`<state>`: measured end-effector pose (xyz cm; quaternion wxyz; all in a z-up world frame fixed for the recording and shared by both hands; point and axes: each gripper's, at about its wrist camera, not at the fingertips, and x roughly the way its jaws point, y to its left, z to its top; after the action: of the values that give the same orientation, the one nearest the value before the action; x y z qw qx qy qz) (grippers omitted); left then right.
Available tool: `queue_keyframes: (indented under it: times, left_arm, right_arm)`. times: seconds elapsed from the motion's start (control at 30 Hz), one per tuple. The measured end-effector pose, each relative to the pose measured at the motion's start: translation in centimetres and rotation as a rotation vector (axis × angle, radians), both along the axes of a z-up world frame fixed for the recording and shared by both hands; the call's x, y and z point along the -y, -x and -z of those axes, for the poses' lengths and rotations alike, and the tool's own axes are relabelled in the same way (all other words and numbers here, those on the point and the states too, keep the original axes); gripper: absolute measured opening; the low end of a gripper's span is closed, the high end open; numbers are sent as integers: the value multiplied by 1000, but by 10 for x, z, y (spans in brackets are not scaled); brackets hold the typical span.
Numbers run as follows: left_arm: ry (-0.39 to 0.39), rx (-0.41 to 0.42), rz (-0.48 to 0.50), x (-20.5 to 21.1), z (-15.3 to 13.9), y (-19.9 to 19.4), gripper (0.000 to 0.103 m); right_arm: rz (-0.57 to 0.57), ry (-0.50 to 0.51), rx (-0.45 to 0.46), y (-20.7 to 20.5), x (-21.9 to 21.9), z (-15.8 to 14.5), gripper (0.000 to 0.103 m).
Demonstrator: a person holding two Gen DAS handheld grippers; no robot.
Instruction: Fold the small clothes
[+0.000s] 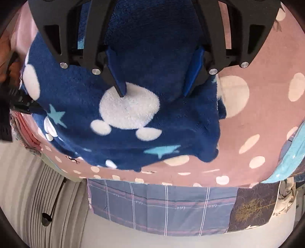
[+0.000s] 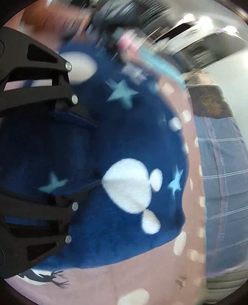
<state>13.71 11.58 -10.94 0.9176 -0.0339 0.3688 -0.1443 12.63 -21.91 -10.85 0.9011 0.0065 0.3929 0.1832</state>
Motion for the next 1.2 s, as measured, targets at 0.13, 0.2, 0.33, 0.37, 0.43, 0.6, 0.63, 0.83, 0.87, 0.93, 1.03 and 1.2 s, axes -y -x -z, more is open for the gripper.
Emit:
queue_keyframes:
  times: [0.13, 0.2, 0.33, 0.37, 0.43, 0.6, 0.63, 0.83, 0.87, 0.93, 1.03, 1.2]
  left_arm:
    - [28, -19, -55, -6, -10, 11, 63]
    - [34, -1, -56, -7, -17, 31, 63]
    - [73, 28, -79, -19, -21, 75, 77]
    - [85, 29, -78, -21, -19, 84, 81]
    - [116, 28, -51, -21, -9, 96, 86]
    - [125, -83, -78, -23, 20, 95, 88]
    - [139, -86, -89, -25, 19, 95, 87]
    - [200, -96, -74, -30, 17, 96, 64]
    - [208, -100, -72, -32, 16, 95, 61]
    - [225, -103, -74, -32, 13, 94, 59]
    - [291, -124, -92, -38, 17, 89, 60]
    - [311, -99, -83, -39, 24, 92, 64]
  right_arm:
    - [41, 167, 65, 18, -24, -15, 55]
    - [26, 95, 67, 36, -24, -29, 56]
    - [-3, 8, 119, 76, -22, -46, 56]
    - [-6, -4, 129, 82, -23, -48, 56]
    - [-27, -64, 139, 94, -24, -52, 56]
    - [-12, -37, -112, 68, -48, 1, 52]
    - [15, -71, -121, 66, -46, 14, 51]
    - [17, -1, -110, 73, -56, -3, 51]
    - [18, 5, -114, 72, -58, -11, 51]
    - [7, -8, -51, 70, -61, -36, 51]
    - [19, 1, 98, 64, -66, -69, 61]
    - [77, -56, -149, 19, -61, 2, 53]
